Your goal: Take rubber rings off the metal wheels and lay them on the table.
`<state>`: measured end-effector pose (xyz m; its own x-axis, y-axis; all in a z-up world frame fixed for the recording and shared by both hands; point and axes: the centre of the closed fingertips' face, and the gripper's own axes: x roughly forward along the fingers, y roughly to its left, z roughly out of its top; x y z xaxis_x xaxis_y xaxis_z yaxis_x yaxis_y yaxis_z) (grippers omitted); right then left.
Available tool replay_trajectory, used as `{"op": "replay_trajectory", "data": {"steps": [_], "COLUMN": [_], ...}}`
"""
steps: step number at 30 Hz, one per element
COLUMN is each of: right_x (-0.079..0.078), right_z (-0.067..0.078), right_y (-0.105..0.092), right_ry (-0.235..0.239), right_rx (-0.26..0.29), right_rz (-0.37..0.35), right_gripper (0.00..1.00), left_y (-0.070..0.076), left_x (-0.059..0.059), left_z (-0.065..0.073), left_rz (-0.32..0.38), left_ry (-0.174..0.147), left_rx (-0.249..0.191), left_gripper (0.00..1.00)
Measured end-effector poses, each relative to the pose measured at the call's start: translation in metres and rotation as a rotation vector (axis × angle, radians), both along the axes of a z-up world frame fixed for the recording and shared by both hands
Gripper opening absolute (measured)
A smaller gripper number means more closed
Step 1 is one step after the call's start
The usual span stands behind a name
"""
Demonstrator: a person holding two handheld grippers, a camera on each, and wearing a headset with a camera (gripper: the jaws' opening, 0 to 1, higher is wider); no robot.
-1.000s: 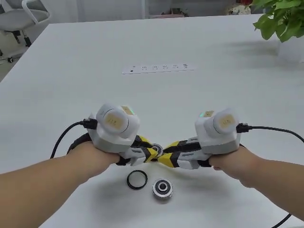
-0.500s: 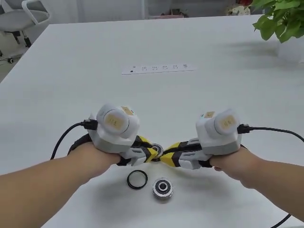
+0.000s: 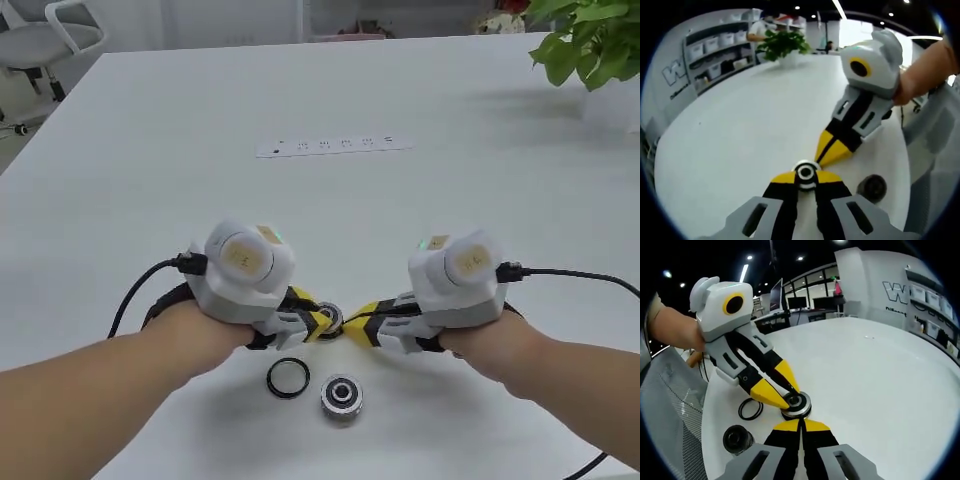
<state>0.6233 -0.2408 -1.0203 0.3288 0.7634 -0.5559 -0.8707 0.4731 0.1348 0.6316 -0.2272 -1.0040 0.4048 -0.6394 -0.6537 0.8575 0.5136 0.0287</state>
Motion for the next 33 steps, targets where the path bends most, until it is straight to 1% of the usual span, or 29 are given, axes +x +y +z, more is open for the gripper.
{"op": "replay_trajectory", "data": {"steps": [4, 7, 8, 10, 13, 14, 16, 17, 20, 23, 28, 33], "right_x": [0.001, 0.001, 0.002, 0.004, 0.004, 0.005, 0.006, 0.008, 0.009, 0.007, 0.007, 0.005], "right_z": [0.001, 0.003, 0.004, 0.004, 0.005, 0.006, 0.009, 0.011, 0.01, 0.014, 0.015, 0.017], "right_y": [0.0, -0.001, -0.002, -0.003, -0.004, -0.005, -0.003, -0.003, -0.004, -0.004, -0.002, 0.0], "right_ry": [-0.005, 0.019, 0.041, 0.069, 0.085, 0.097, 0.117, 0.139, 0.144, 0.164, 0.16, 0.163], "right_rx": [-0.007, 0.011, 0.033, 0.06, 0.076, 0.09, 0.128, 0.157, 0.157, 0.188, 0.19, 0.193], "right_rz": [-0.005, -0.031, -0.052, -0.079, -0.095, -0.109, -0.135, -0.157, -0.165, -0.183, -0.194, -0.183], "right_gripper": [0.0, 0.0, 0.0, 0.0, 0.0, 0.0, 0.0, 0.0, 0.0, 0.0, 0.0, 0.0], "left_y": [0.0, 0.0, 0.0, 0.0, 0.0, 0.0, 0.0, -0.001, -0.002, -0.002, -0.002, -0.002], "left_x": [0.0, 0.0, 0.0, 0.0, -0.001, -0.002, -0.002, -0.003, -0.004, -0.004, -0.004, -0.004], "left_z": [0.0, 0.0, 0.0, 0.0, 0.0, -0.001, -0.001, -0.001, 0.0, -0.001, 0.0, 0.0], "left_rz": [0.007, 0.01, 0.011, 0.014, 0.017, 0.018, 0.023, 0.022, 0.024, 0.03, 0.035, 0.033], "left_ry": [-0.002, -0.003, -0.004, -0.004, -0.003, -0.003, -0.005, -0.008, -0.016, -0.02, -0.025, -0.034], "left_rx": [0.005, 0.008, 0.009, 0.01, 0.011, 0.012, 0.015, 0.017, 0.023, 0.027, 0.024, 0.03], "left_gripper": [0.13, 0.13, 0.13, 0.12, 0.12, 0.12, 0.12, 0.12, 0.12, 0.12, 0.12, 0.12]}}
